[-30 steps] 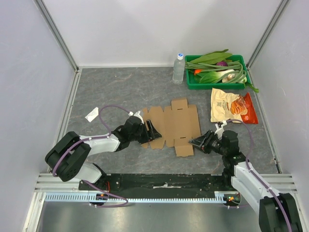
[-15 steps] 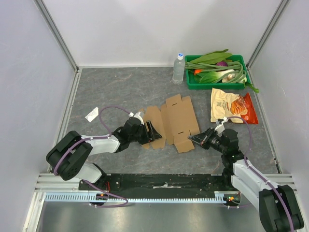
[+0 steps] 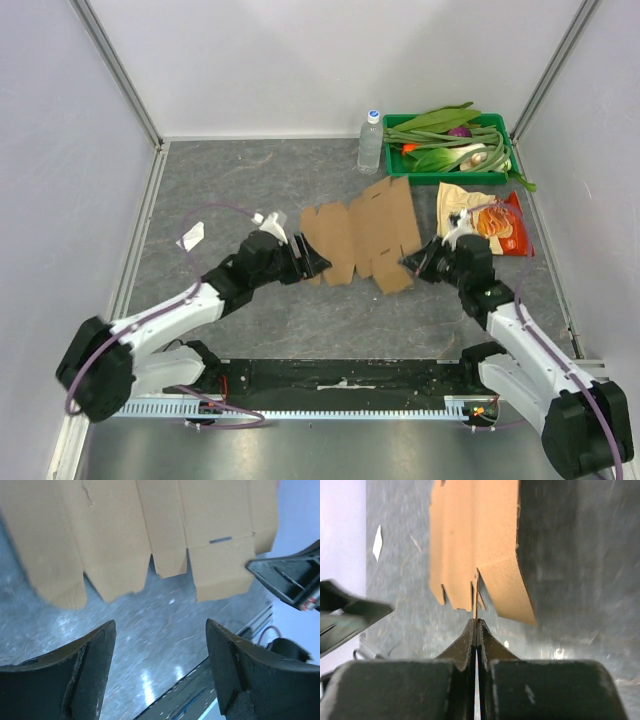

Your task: Fold the paper box

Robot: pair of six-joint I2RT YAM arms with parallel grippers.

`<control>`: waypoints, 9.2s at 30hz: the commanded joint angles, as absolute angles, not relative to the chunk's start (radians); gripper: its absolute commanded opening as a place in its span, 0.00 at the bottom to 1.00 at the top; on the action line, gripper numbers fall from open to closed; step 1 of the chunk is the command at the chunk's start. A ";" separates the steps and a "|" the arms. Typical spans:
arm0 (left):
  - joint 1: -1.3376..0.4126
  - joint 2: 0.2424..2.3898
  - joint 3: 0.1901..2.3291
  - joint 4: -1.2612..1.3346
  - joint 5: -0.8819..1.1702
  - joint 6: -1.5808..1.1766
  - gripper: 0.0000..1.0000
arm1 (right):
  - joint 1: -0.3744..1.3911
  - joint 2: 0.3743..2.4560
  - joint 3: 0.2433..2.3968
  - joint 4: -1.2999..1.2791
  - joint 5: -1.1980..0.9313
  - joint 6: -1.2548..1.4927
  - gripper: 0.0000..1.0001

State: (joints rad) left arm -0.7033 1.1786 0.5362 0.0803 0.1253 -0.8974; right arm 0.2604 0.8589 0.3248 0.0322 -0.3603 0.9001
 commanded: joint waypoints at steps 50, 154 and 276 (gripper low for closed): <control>-0.672 1.198 0.709 -0.212 0.265 -0.703 0.79 | 0.758 0.962 0.525 -0.368 -0.031 0.779 0.67; -0.801 0.775 0.960 -0.436 0.135 -0.578 0.04 | 0.887 1.078 1.195 -0.436 -0.152 0.187 0.88; -0.704 1.175 1.539 -1.085 0.546 0.100 0.02 | 0.756 1.121 1.352 -0.499 -0.415 -0.780 0.87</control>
State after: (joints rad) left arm -0.7063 1.2266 1.5566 -1.0725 0.5049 0.0547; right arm 0.7612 1.1465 1.4193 -0.4831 -0.3260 -0.6212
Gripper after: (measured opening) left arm 0.033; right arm 0.853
